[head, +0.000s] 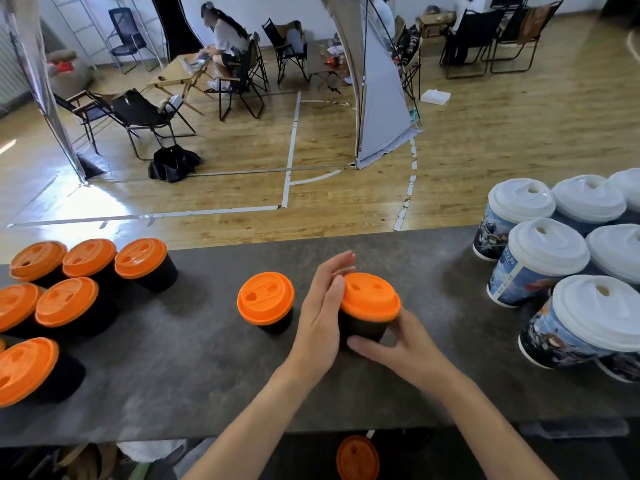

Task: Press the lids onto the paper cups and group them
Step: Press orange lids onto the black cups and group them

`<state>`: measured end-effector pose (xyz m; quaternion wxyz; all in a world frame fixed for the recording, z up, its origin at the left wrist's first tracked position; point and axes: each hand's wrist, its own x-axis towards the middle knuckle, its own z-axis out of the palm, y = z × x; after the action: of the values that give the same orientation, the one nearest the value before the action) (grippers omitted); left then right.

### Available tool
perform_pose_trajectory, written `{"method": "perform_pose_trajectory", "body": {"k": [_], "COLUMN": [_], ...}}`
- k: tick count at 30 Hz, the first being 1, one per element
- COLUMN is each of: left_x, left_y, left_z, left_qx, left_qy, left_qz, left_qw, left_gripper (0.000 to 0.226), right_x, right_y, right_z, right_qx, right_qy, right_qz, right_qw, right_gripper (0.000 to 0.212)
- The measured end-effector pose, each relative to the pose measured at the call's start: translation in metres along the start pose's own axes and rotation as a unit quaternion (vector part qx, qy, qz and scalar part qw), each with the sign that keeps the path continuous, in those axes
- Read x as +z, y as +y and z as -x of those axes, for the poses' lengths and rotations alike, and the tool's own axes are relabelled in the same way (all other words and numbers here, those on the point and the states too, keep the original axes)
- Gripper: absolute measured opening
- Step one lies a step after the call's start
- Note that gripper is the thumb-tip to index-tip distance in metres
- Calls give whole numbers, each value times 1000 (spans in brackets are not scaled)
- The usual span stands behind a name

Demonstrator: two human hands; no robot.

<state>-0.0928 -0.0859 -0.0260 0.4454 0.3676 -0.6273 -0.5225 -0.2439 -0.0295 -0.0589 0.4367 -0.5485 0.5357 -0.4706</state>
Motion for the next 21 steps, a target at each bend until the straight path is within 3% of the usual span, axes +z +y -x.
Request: {"method": "perform_pose_trajectory", "body": {"k": [3,7,9,14,17,19,21], "left_x": [-17,-32,-35,-33,-32,-30,-27], "left_y": [35,68,77,91,101,109,118], "left_z": [2,4,6,9,11,14,18], "left_qx": [54,93,129,197,199,180,155], "left_qy": [-119,-192,-199,-130,-135,-152,-156], "left_qz": [-48,-138,-191,-225,-226,-200,-156], "left_qw": [990,967,952,945,944,951,963], "left_gripper": [52,120,136,113,112,118,120], "right_x": [0,1,1,2,2,-1,-3], "right_y": [-35,-67,-79,-98,-107,-113,-119], "right_z": [6,7,10,21,22,21,21], "right_qx": [38,29,30,37,47,70,69], "right_qy": [-1,23,11,6,10,-11,-84], "right_qz": [-119,-176,-189,-235,-265,-340,-439], "right_qw": [992,984,981,971,963,938,892], "right_gripper": [63,54,58,73,76,79,72]}}
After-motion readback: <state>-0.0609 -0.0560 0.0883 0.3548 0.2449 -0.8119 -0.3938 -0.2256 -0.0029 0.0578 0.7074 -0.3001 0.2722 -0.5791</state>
